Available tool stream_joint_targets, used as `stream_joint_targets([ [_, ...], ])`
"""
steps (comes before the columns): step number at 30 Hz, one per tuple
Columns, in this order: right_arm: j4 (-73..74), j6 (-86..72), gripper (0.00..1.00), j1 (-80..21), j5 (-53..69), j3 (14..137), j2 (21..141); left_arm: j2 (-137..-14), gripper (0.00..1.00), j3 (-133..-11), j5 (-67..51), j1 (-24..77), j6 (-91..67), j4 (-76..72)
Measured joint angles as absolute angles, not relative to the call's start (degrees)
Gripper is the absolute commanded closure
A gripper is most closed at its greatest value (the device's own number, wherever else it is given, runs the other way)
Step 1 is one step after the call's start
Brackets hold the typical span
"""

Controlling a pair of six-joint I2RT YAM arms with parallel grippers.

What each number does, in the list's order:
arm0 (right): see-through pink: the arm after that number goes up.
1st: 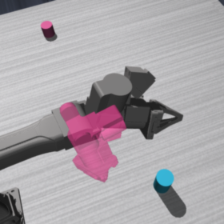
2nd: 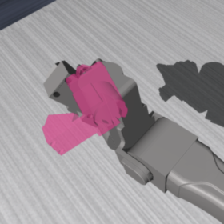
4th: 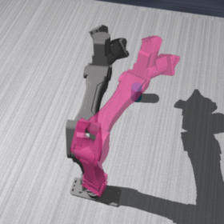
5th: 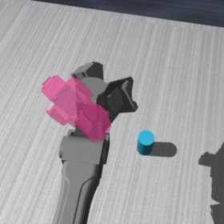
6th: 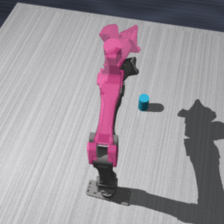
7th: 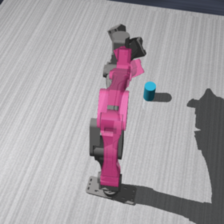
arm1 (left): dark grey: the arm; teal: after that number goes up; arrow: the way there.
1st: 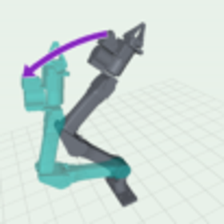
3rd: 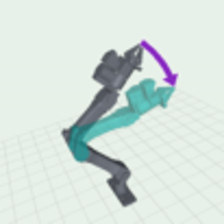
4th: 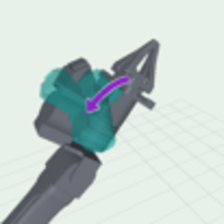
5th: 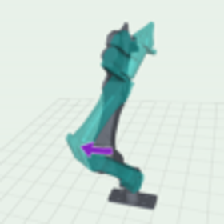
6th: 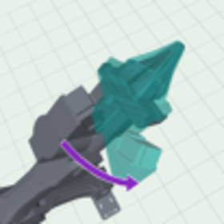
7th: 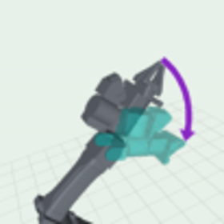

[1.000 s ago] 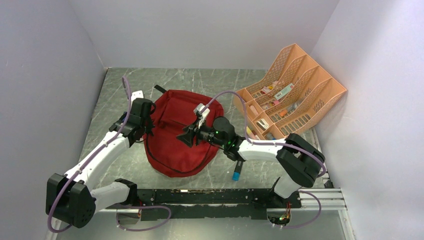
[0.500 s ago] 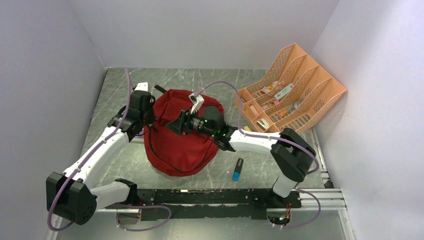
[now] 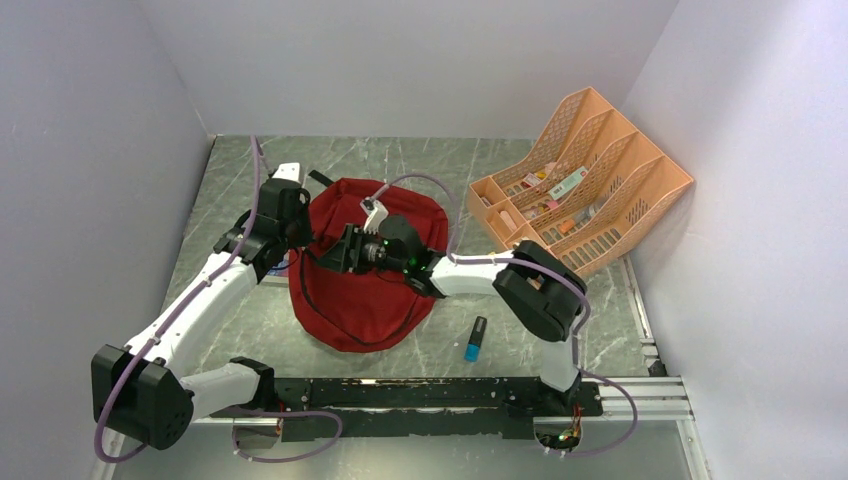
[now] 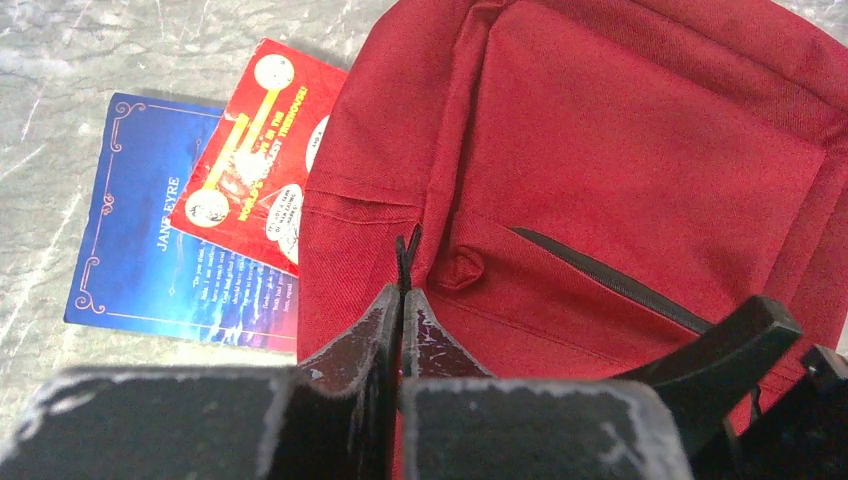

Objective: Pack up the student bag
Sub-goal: Unzip the student bag at the center of the board.

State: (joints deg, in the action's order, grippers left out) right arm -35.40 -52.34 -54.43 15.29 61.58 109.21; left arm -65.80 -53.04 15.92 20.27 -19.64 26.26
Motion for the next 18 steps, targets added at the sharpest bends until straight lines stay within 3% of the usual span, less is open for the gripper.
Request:
stream_joint_targets([
  [18,-38.26,-55.66,0.50,-54.46,18.70,66.92,115.28,-65.76,0.95,-53.04,14.72,20.27,-19.66,26.24],
])
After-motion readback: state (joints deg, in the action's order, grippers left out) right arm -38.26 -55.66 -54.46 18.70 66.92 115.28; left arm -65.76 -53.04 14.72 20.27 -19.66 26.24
